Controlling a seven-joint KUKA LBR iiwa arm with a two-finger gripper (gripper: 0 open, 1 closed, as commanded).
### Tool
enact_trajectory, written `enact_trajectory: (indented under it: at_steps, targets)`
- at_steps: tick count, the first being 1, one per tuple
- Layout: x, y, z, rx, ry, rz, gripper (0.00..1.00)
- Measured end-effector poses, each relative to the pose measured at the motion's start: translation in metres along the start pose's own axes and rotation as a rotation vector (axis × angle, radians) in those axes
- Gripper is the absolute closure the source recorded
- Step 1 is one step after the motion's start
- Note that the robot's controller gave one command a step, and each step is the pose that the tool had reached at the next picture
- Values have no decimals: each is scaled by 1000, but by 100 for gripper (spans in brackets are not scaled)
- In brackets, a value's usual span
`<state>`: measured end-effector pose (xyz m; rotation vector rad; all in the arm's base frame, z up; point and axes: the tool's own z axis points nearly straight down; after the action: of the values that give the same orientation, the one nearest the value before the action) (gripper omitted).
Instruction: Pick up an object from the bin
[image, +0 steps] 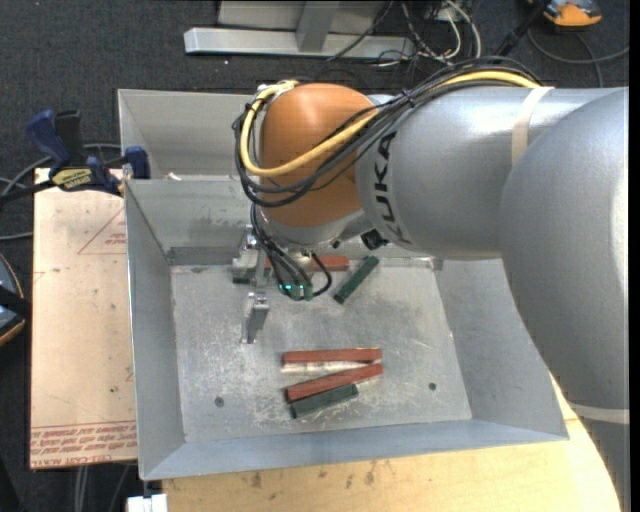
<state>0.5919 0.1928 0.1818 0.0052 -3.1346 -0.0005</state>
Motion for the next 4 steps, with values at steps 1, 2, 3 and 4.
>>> enact_trajectory:
  at_steps: [1,2,3,4]
  targets:
    - [-2,-1,-4,-1,-8,3,0]
    - [29,-41,19,-2,-11,-60,0]
    - [30,-102,22,-1,-5,-48,0]
    - [31,-108,58,4,-17,-83,0]
